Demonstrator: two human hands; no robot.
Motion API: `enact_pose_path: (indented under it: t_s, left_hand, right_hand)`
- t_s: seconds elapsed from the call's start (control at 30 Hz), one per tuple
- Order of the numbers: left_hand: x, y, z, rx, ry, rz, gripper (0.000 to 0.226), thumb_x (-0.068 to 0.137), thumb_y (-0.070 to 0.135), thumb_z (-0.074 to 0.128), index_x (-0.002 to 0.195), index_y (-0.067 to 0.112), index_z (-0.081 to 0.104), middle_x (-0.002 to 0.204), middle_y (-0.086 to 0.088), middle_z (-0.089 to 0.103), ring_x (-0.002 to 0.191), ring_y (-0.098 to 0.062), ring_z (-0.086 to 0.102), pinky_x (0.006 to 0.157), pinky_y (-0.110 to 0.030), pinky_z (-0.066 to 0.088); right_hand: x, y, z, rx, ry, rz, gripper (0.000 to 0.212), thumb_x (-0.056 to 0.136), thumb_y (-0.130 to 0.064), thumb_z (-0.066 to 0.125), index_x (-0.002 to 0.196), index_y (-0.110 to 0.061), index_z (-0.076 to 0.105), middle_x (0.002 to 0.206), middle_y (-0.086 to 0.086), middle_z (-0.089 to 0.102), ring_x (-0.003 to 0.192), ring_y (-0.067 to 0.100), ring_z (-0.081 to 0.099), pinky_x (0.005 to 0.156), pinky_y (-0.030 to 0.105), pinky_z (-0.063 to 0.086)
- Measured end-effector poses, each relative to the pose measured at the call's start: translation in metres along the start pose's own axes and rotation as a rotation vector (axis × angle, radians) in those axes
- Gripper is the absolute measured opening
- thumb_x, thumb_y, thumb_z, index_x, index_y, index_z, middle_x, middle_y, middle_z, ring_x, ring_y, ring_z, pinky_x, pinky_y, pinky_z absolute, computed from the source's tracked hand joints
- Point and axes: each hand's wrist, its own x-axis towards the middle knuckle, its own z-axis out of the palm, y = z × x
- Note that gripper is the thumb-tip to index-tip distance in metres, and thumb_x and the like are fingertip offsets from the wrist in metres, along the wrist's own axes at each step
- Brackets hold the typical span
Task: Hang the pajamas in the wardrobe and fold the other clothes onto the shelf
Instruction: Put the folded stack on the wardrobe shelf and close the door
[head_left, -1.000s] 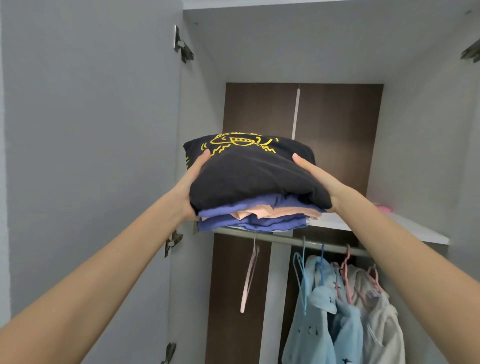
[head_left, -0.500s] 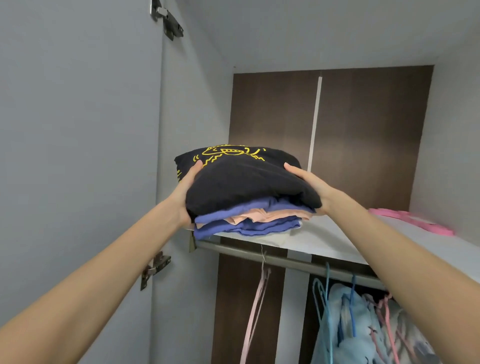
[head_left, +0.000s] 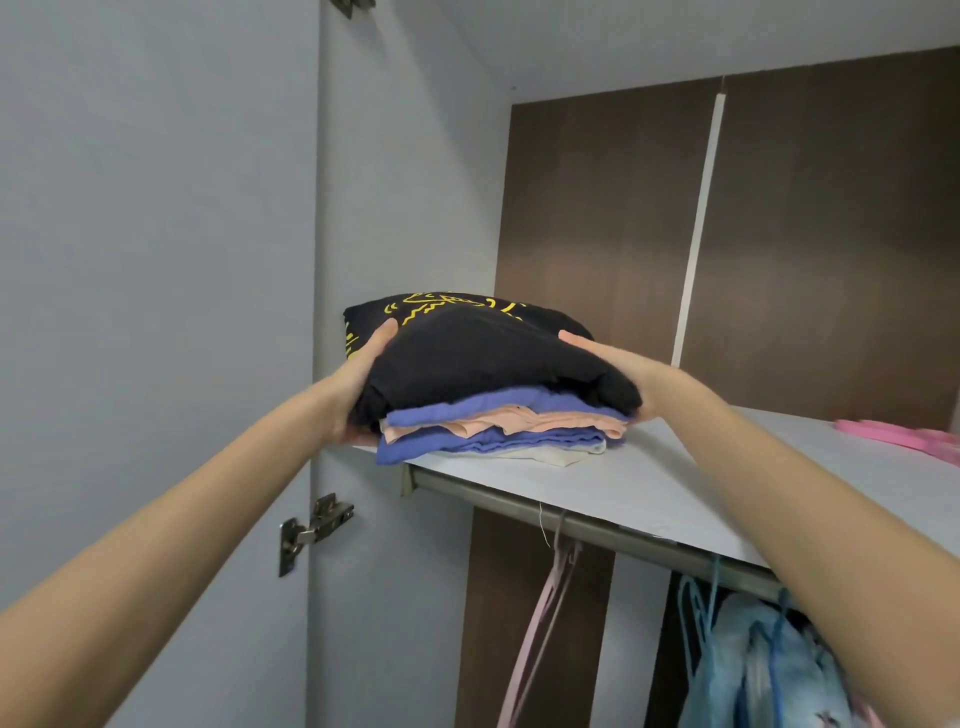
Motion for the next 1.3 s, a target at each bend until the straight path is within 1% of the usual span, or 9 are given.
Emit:
enact_pose_path:
  t_s: [0.1, 0.23, 0.37, 0.47, 0.67, 0.8, 0.9, 1.0, 1.3]
  left_hand:
    - [-0.001, 0.001, 0.000, 0.132, 0.255, 0.168, 0.058, 0.087, 0.063, 0.043, 0.121, 0.018, 0.056, 0.116, -0.008, 0.066, 0.098, -0.026, 0.064, 0.078, -0.034, 0.051]
    - [-0.004, 0.002, 0.001, 0.254, 0.449, 0.373, 0.067, 0.095, 0.044, 0.041, 0.150, 0.017, 0.014, 0.149, -0.009, 0.033, 0.132, -0.029, 0.039, 0.105, -0.037, 0.036]
    - [-0.014, -0.003, -0.001, 0.536, 0.397, 0.652, 0.049, 0.100, 0.036, 0.030, 0.148, 0.029, 0.023, 0.155, -0.005, 0.024, 0.143, -0.021, 0.020, 0.117, -0.043, 0.018]
    - [-0.027, -0.007, -0.005, 0.657, 0.226, 0.834, 0.047, 0.101, 0.037, 0.035, 0.147, 0.032, 0.027, 0.154, 0.005, 0.025, 0.143, -0.010, 0.016, 0.118, -0.038, 0.014]
    - [-0.041, -0.005, -0.023, 0.696, -0.117, 0.671, 0.078, 0.071, 0.053, 0.065, 0.139, 0.056, 0.026, 0.156, 0.018, 0.003, 0.134, 0.011, 0.003, 0.107, -0.021, 0.016]
    - [-0.031, -0.005, -0.032, 0.866, -0.136, 0.777, 0.090, 0.072, 0.038, 0.077, 0.139, 0.054, 0.020, 0.158, 0.007, 0.007, 0.138, 0.008, -0.004, 0.119, -0.037, 0.009]
    - [-0.015, -0.004, -0.028, 1.044, 0.010, 0.868, 0.088, 0.076, 0.040, 0.075, 0.144, 0.045, 0.020, 0.157, 0.001, 0.020, 0.146, -0.009, 0.000, 0.119, -0.043, -0.002]
    - [-0.001, -0.006, -0.016, 1.078, 0.079, 0.847, 0.088, 0.074, 0.048, 0.073, 0.144, 0.050, 0.019, 0.154, -0.004, 0.019, 0.146, -0.022, 0.003, 0.118, -0.047, 0.010]
    - [0.035, -0.002, 0.004, 1.289, 0.015, 0.910, 0.111, 0.056, 0.056, 0.082, 0.136, 0.065, 0.005, 0.138, 0.009, 0.024, 0.137, -0.007, 0.020, 0.106, -0.028, 0.031]
  right_hand:
    - [-0.007, -0.008, 0.004, -0.178, 0.334, -0.265, 0.059, 0.083, -0.046, 0.068, 0.126, -0.008, 0.057, 0.127, 0.011, 0.061, 0.104, 0.022, 0.060, 0.091, 0.030, 0.047]
    - [-0.027, -0.010, 0.026, -0.473, 0.562, -0.578, 0.058, 0.089, -0.041, 0.060, 0.142, -0.023, 0.041, 0.143, 0.009, 0.046, 0.131, 0.028, 0.043, 0.108, 0.040, 0.035]
    - [-0.059, 0.006, 0.058, -0.717, 0.506, -0.782, 0.043, 0.093, -0.052, 0.046, 0.135, -0.044, 0.045, 0.145, -0.004, 0.042, 0.137, 0.022, 0.031, 0.111, 0.047, 0.026]
    - [-0.085, 0.019, 0.072, -0.950, 0.348, -0.893, 0.058, 0.089, -0.057, 0.051, 0.142, -0.050, 0.029, 0.154, -0.010, 0.026, 0.143, 0.020, 0.018, 0.114, 0.058, 0.015]
    - [-0.096, 0.025, 0.083, -1.411, 0.303, -0.697, 0.111, 0.088, -0.002, 0.056, 0.131, -0.062, -0.028, 0.160, -0.003, -0.011, 0.145, 0.042, -0.001, 0.108, 0.069, 0.013]
    - [-0.081, 0.016, 0.088, -1.500, 0.370, -0.587, 0.118, 0.085, 0.017, 0.049, 0.134, -0.054, -0.031, 0.160, 0.010, -0.013, 0.143, 0.048, -0.003, 0.108, 0.069, 0.016]
    - [-0.062, 0.008, 0.085, -1.538, 0.371, -0.522, 0.117, 0.084, 0.013, 0.056, 0.140, -0.050, -0.026, 0.160, 0.012, -0.011, 0.143, 0.048, -0.001, 0.108, 0.069, 0.016]
    - [-0.042, 0.004, 0.070, -1.567, 0.321, -0.485, 0.119, 0.083, 0.002, 0.066, 0.143, -0.045, -0.025, 0.160, 0.010, -0.013, 0.144, 0.045, -0.001, 0.108, 0.068, 0.016]
    - [0.023, 0.014, 0.009, -1.581, 0.216, -0.563, 0.094, 0.095, -0.014, 0.057, 0.148, -0.033, -0.018, 0.160, 0.003, -0.014, 0.147, 0.030, -0.008, 0.115, 0.056, 0.016]
